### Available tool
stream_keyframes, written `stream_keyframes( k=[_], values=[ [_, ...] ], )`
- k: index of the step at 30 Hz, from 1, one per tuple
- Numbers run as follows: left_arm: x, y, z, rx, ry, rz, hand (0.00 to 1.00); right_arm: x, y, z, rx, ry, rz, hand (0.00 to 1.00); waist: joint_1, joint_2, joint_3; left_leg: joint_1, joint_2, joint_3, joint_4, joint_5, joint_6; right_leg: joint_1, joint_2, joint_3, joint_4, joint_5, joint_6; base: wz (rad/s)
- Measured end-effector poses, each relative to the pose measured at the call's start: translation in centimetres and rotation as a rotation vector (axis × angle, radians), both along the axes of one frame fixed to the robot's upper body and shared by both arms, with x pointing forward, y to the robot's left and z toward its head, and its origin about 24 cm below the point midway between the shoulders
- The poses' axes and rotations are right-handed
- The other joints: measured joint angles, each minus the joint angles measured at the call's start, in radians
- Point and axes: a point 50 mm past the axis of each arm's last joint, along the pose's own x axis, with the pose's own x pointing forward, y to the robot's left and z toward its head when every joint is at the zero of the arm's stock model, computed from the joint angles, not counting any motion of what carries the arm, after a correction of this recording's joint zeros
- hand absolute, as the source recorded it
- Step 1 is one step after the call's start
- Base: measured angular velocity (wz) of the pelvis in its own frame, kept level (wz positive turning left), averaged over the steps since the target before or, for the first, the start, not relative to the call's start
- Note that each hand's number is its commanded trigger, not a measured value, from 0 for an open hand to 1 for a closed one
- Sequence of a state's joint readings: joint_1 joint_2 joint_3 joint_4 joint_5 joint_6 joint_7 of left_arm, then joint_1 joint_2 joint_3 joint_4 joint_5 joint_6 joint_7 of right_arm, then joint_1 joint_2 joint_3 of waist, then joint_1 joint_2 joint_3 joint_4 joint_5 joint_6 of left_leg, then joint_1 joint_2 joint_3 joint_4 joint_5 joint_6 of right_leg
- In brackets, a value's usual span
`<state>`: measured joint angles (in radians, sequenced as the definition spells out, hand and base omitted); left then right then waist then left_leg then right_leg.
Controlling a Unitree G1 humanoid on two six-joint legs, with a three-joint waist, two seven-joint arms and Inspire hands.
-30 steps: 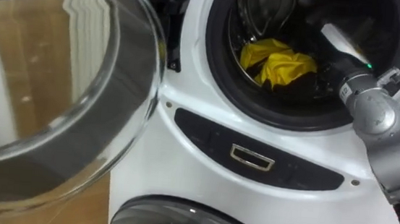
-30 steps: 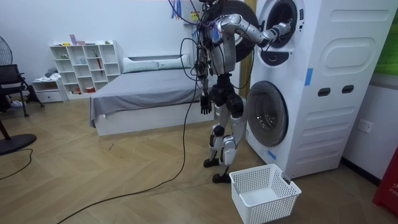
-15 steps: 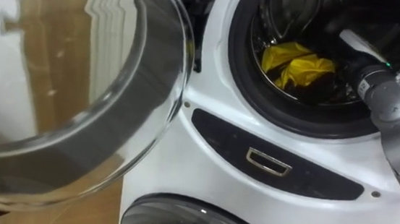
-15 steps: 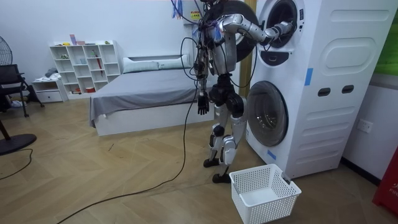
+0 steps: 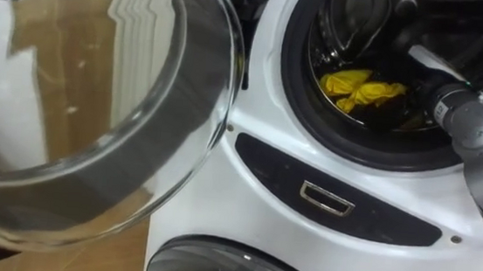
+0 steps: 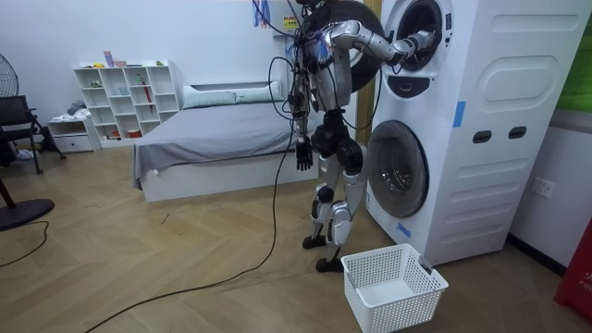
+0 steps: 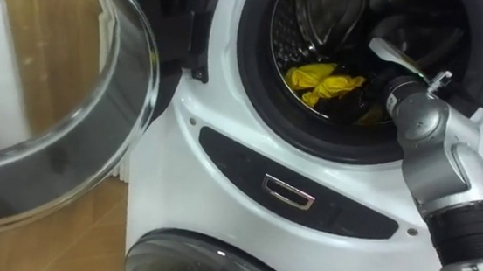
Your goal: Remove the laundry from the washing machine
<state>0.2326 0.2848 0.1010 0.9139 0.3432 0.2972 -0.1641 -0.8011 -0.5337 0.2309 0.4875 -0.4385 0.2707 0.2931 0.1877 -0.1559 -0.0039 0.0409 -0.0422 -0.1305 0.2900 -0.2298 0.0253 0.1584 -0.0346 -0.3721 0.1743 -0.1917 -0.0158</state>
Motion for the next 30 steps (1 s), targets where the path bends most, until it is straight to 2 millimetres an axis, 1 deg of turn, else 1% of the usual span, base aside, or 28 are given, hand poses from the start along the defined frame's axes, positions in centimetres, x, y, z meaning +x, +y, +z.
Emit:
stream_keyframes(
  k=[3, 6, 9, 12, 13, 14, 15, 18, 19, 20, 21, 22, 23, 24, 26, 30],
  values=[
    [0.1, -0.1, 0.0, -0.001, -0.003, -0.007, 0.00, 0.0, 0.3, 0.1, -0.004, -0.011, 0.017, 1.00, -0.001, -0.001, 0.0005, 0.004, 0.001, 0.007, -0.006, 0.000, 0.000, 0.000, 0.000, 0.005, -0.001, 0.000, 0.001, -0.08],
    [0.0, 0.0, -0.1, 0.000, -0.005, -0.005, 0.00, -0.2, 1.0, 0.6, -0.010, -0.037, 0.044, 1.00, -0.011, -0.001, 0.0007, 0.004, 0.002, 0.015, -0.013, 0.000, 0.000, -0.005, 0.000, 0.013, -0.003, 0.000, 0.001, -0.07],
    [0.0, -0.1, -0.1, -0.002, -0.010, -0.007, 0.00, -0.9, 2.1, 1.7, -0.023, -0.102, 0.098, 1.00, -0.015, 0.003, 0.0019, -0.004, 0.009, 0.035, -0.020, -0.001, 0.001, -0.022, 0.003, 0.029, -0.002, 0.001, 0.001, -0.17],
    [0.1, -0.2, -0.1, -0.007, -0.024, -0.015, 0.00, -2.1, 3.3, 3.2, -0.036, -0.181, 0.170, 1.00, -0.022, 0.005, 0.0016, -0.010, 0.014, 0.050, -0.033, 0.000, 0.001, -0.043, 0.006, 0.045, -0.001, 0.001, 0.000, -0.16],
    [0.1, -0.2, -0.1, -0.008, -0.026, -0.020, 0.00, -2.7, 4.1, 3.7, -0.040, -0.217, 0.204, 1.00, -0.033, 0.007, -0.0005, -0.008, 0.014, 0.052, -0.033, 0.000, 0.001, -0.046, 0.006, 0.046, 0.001, 0.001, -0.001, -0.04],
    [0.1, -0.2, -0.1, -0.008, -0.032, -0.023, 0.00, -3.3, 4.8, 4.4, -0.046, -0.256, 0.241, 1.00, -0.043, 0.013, 0.0016, -0.007, 0.014, 0.052, -0.033, 0.000, 0.001, -0.047, 0.005, 0.047, 0.005, 0.001, -0.001, -0.04],
    [0.2, -0.1, 0.0, -0.009, -0.042, -0.027, 0.00, -4.0, 5.5, 5.0, -0.055, -0.295, 0.274, 1.00, -0.046, 0.019, 0.0013, -0.002, 0.015, 0.054, -0.033, 0.000, 0.001, -0.051, 0.005, 0.055, 0.010, 0.001, -0.001, -0.06],
    [0.0, 0.0, -0.1, -0.010, -0.045, -0.020, 0.00, -5.4, 6.9, 6.1, -0.060, -0.377, 0.342, 1.00, -0.048, 0.030, 0.0006, 0.007, 0.017, 0.065, -0.037, 0.000, 0.001, -0.052, 0.006, 0.079, 0.011, 0.001, -0.001, -0.20],
    [-0.1, -0.1, -0.2, -0.004, -0.050, -0.022, 0.00, -6.4, 7.5, 6.5, -0.061, -0.422, 0.375, 1.00, -0.046, 0.035, 0.0012, 0.021, 0.020, 0.079, -0.048, 0.000, 0.001, -0.048, 0.008, 0.096, 0.011, 0.001, -0.001, -0.29],
    [-0.4, -0.1, -0.2, 0.000, -0.051, -0.022, 0.00, -7.5, 8.1, 6.6, -0.059, -0.459, 0.416, 1.00, -0.045, 0.039, 0.0028, 0.042, 0.023, 0.090, -0.065, 0.000, 0.001, -0.039, 0.009, 0.103, 0.009, 0.001, -0.001, -0.29],
    [-0.6, -0.1, -0.2, 0.002, -0.051, -0.021, 0.00, -8.0, 8.3, 6.5, -0.056, -0.474, 0.434, 1.00, -0.045, 0.041, 0.0015, 0.051, 0.025, 0.097, -0.072, 0.000, 0.001, -0.037, 0.011, 0.114, 0.010, 0.001, -0.001, -0.24],
    [-0.9, -0.1, -0.3, 0.005, -0.053, -0.020, 0.00, -9.3, 8.5, 6.3, -0.040, -0.500, 0.461, 1.00, -0.045, 0.045, 0.0034, 0.060, 0.028, 0.103, -0.078, 0.000, 0.001, -0.032, 0.014, 0.134, 0.010, 0.001, -0.001, -0.17],
    [-1.1, -0.1, -0.3, 0.006, -0.053, -0.017, 0.00, -10.6, 8.8, 6.2, -0.026, -0.525, 0.496, 1.00, -0.045, 0.043, 0.0020, 0.067, 0.029, 0.105, -0.083, 0.000, 0.001, -0.031, 0.016, 0.147, 0.011, 0.001, -0.001, -0.18],
    [-1.4, -0.2, -0.3, 0.004, -0.050, -0.016, 0.00, -11.0, 9.0, 6.2, -0.020, -0.533, 0.517, 1.00, -0.048, 0.043, 0.0023, 0.074, 0.030, 0.105, -0.088, 0.000, 0.001, -0.029, 0.017, 0.156, 0.011, 0.001, -0.001, -0.18],
    [-1.9, -0.5, -0.5, -0.011, -0.042, -0.011, 0.00, -11.9, 9.6, 6.4, 0.038, -0.551, 0.586, 1.00, -0.070, 0.047, 0.0045, 0.083, 0.030, 0.106, -0.092, 0.000, 0.001, -0.020, 0.019, 0.177, 0.009, 0.002, 0.000, -0.16],
    [-1.9, -1.4, -0.9, -0.019, -0.070, -0.014, 0.00, -13.6, 9.1, 6.6, 0.100, -0.623, 0.596, 1.00, -0.078, 0.048, 0.0050, 0.089, 0.032, 0.130, -0.102, 0.000, 0.001, -0.021, 0.020, 0.185, 0.009, 0.002, 0.000, -0.08]
  ],
)
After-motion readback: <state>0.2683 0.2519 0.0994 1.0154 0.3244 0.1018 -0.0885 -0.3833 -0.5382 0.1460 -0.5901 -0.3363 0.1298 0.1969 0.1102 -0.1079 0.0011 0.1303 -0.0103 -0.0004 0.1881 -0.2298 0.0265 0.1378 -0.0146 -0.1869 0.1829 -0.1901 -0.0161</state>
